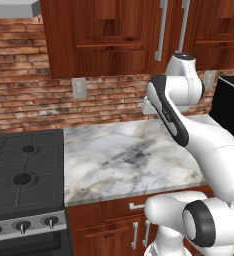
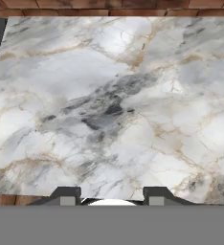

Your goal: Get the candle and the beer from the cabinet and move them to the dining counter.

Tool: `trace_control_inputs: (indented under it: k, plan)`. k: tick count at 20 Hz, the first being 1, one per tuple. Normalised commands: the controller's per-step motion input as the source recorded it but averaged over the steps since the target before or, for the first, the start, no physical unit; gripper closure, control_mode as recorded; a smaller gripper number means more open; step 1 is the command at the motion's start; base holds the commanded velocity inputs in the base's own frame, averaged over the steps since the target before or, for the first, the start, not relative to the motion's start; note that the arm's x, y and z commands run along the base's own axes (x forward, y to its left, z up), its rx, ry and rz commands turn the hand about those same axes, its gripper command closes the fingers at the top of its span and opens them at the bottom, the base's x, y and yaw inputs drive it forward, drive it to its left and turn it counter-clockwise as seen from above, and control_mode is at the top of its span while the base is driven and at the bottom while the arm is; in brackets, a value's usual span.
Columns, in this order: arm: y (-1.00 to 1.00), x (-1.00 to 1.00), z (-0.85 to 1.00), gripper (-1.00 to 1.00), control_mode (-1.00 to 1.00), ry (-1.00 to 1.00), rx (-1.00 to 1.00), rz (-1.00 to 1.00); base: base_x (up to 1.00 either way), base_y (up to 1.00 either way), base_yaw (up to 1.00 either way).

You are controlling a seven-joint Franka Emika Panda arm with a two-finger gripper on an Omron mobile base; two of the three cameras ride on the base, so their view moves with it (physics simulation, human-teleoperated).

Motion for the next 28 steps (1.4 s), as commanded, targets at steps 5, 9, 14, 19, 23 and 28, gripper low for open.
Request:
trace_control_inputs:
  k: [5,9,14,19,23,28]
  plan:
    - [0.0,-0.12,0.0,-1.0,-1.0,-0.04,0.0,0.0,0.0,0.0,0.0]
    - [0.0,-0.22,0.01,-1.0,-1.0,-0.32,0.0,0.0,0.0,0.0,0.0]
    - [0.0,-0.1,0.16,-1.0,-1.0,-0.23,0.0,0.0,0.0,0.0,0.0]
    - [0.0,-0.09,0.33,-1.0,-1.0,-0.22,0.0,0.0,0.0,0.0,0.0]
    - [-0.03,-0.08,0.44,-1.0,-1.0,-0.14,0.0,0.0,0.0,0.0,0.0]
    - [-0.04,0.0,0.45,-1.0,-1.0,-0.01,0.0,0.0,0.0,0.0,0.0]
